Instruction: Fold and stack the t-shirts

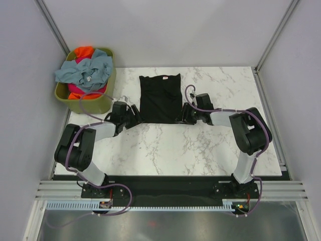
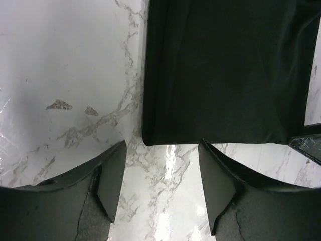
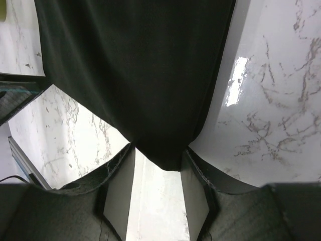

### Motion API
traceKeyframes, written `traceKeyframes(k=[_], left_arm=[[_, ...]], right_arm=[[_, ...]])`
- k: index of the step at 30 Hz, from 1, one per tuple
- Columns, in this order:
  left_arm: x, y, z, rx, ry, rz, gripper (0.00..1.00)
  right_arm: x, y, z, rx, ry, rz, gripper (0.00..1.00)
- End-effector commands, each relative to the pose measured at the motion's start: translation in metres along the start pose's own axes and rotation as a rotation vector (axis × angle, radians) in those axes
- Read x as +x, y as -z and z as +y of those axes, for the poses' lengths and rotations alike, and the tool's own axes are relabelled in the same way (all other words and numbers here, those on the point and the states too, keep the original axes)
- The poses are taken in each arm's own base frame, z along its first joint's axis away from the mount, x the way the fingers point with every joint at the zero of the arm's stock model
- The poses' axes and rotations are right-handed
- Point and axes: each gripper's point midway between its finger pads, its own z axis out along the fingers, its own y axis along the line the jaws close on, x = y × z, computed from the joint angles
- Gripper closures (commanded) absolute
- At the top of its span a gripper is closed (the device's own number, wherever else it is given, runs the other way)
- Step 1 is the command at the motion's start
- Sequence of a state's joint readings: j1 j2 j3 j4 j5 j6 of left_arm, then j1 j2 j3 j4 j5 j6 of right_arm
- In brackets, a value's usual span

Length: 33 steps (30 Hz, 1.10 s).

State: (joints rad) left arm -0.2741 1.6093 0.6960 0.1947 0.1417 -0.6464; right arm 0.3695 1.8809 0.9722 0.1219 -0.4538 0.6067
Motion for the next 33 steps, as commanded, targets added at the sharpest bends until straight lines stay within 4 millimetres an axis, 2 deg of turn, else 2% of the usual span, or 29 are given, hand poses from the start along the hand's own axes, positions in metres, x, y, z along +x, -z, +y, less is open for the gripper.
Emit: traceKeyframes(k=[1,7,12,14,15,18,19,20,22,24,29,31,32,33], left_arm=[[0.002,-0.009,0.004,-0.01,0.037,0.007,0.34],[0.009,-0.013,0.007,-0.008,0.062,0.021,0.48],[0.015,-0.017,0.009,-0.009,0.081,0.037,0.53],[0.016,-0.017,0.009,-0.002,0.083,0.036,0.59],[0.017,-0.018,0.01,-0.002,0.083,0.036,0.61],[0.014,-0.018,0.009,-0.007,0.08,0.027,0.8],[0.01,-0.018,0.006,0.0,0.072,0.021,0.9],[0.01,-0.017,0.005,0.004,0.066,0.025,0.95],[0.004,-0.013,-0.004,0.032,0.045,0.026,0.98],[-0.001,-0.001,-0.013,0.051,0.03,0.02,0.98],[0.009,0.036,-0.026,0.09,0.001,0.023,0.98],[0.016,0.056,-0.032,0.121,-0.008,0.022,0.98],[0.02,0.062,-0.034,0.128,-0.005,0.024,0.98],[0.032,0.068,-0.029,0.116,0.003,0.052,0.98]], right_arm=[[0.024,-0.009,-0.026,0.085,-0.013,0.068,0.52],[0.027,-0.012,-0.03,0.09,-0.014,0.082,0.55],[0.03,-0.013,-0.034,0.097,-0.011,0.09,0.58],[0.03,-0.014,-0.034,0.1,-0.011,0.092,0.61],[0.031,-0.014,-0.034,0.1,-0.009,0.094,0.66],[0.032,-0.013,-0.035,0.1,-0.005,0.101,0.81],[0.032,-0.014,-0.035,0.101,-0.004,0.103,0.84],[0.032,-0.013,-0.034,0.1,-0.004,0.104,0.87],[0.032,-0.01,-0.033,0.102,0.001,0.109,0.96],[0.031,-0.001,-0.03,0.107,0.012,0.098,1.0],[0.033,0.028,-0.014,0.085,0.03,0.054,1.0],[0.049,0.04,-0.016,0.095,0.01,0.084,1.0],[0.048,0.051,-0.007,0.081,0.02,0.066,1.0],[0.051,0.056,-0.003,0.076,0.024,0.065,1.0]])
